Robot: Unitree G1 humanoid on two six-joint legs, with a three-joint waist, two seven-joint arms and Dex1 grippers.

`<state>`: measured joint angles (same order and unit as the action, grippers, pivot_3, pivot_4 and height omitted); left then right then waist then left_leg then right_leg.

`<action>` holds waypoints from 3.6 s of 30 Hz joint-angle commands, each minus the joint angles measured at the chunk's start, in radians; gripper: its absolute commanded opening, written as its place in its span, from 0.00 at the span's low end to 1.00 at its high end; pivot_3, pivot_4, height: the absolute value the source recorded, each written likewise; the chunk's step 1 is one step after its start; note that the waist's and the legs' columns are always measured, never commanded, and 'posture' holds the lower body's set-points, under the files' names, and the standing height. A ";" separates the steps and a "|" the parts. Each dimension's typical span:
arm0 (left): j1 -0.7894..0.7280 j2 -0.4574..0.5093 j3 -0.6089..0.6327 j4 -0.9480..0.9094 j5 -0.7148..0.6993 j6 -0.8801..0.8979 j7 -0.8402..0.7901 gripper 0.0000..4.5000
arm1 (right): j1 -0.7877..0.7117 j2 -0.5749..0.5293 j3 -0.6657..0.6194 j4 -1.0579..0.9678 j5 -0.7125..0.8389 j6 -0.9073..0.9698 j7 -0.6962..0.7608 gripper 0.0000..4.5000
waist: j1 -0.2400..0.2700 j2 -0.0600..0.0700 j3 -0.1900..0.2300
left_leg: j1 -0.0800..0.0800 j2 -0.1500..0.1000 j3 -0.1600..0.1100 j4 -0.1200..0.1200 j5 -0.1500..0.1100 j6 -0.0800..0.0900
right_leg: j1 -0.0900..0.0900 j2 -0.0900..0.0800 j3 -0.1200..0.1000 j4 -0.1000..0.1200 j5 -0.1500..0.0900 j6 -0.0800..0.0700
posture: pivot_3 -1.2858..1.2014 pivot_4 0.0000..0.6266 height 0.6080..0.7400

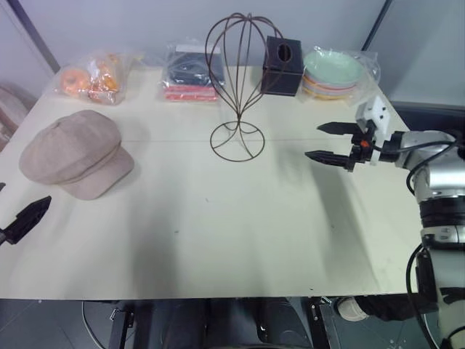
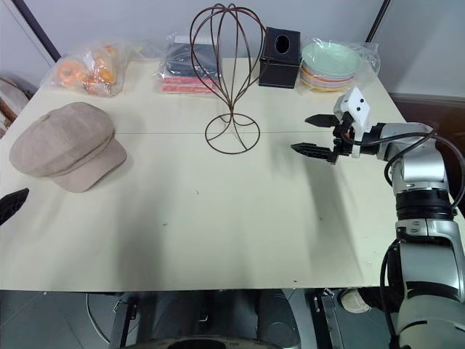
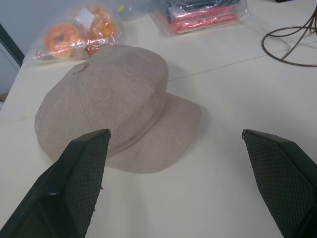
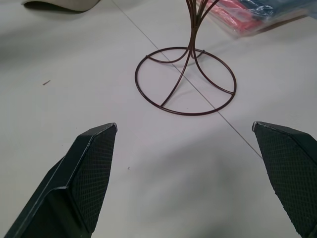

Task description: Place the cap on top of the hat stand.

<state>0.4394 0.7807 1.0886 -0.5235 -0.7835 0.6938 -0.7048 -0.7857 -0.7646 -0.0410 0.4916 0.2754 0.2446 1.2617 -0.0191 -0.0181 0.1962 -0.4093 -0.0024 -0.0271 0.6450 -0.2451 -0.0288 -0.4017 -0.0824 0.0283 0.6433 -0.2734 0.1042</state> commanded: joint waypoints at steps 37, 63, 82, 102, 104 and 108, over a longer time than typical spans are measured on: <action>-0.418 0.097 -1.129 0.000 1.032 0.059 0.599 0.99 | -0.001 -0.029 -0.183 -0.783 0.633 0.723 -0.149 1.00 | 0.008 0.001 0.001 | -0.002 0.000 -0.001 -0.003 0.000 0.000 | -0.001 0.000 0.000 -0.001 0.001 0.001 | 0.52 0.24 1.00; -0.722 -0.052 -1.145 0.646 1.205 -0.247 0.697 0.04 | 0.036 -0.066 -0.225 -0.841 0.784 0.748 -0.331 1.00 | 0.008 0.000 0.000 | -0.003 0.000 -0.003 -0.002 0.000 0.000 | -0.004 -0.001 -0.001 0.003 0.003 0.005 | 0.52 0.24 1.00; -1.439 -0.088 -1.164 0.585 1.086 -0.829 0.540 0.02 | 0.182 -0.290 -0.423 -0.766 0.681 0.654 -0.330 1.00 | 0.031 -0.001 0.000 | -0.019 -0.007 0.000 0.004 -0.001 0.004 | -0.009 -0.004 -0.005 -0.008 0.008 0.013 | 0.52 0.24 1.00; -1.197 -0.149 -1.267 0.459 1.295 -1.115 0.440 0.02 | 0.309 -0.238 -0.461 -0.834 0.699 0.629 -0.447 1.00 | 0.033 0.000 -0.001 | -0.017 -0.005 0.001 0.007 -0.001 0.004 | -0.007 0.002 -0.004 -0.007 0.008 0.014 | 0.52 0.24 1.00; -1.191 -0.174 -1.276 0.466 1.300 -1.100 0.438 0.02 | 0.311 -0.243 -0.448 -0.830 0.683 0.618 -0.443 1.00 | 0.033 0.000 -0.001 | -0.017 -0.005 0.000 0.008 -0.001 0.004 | -0.006 0.002 -0.004 -0.007 0.008 0.014 | 0.52 0.24 1.00; -1.169 -0.200 -1.280 0.478 1.309 -1.097 0.434 0.33 | 0.307 -0.254 -0.407 -0.821 0.631 0.584 -0.429 1.00 | 0.031 0.000 -0.001 | -0.017 -0.005 0.000 0.008 -0.001 0.004 | -0.006 0.002 -0.004 -0.007 0.008 0.015 | 0.52 0.24 1.00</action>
<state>-0.7371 0.5822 -0.2047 -0.0278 0.5248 -0.4036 -0.2802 -0.4718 -1.0013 -0.4416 -0.3275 0.9232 0.8587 0.8271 0.0119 -0.0181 0.1956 -0.4260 -0.0077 -0.0269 0.6529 -0.2463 -0.0249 -0.4076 -0.0807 0.0244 0.6368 -0.2649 0.1189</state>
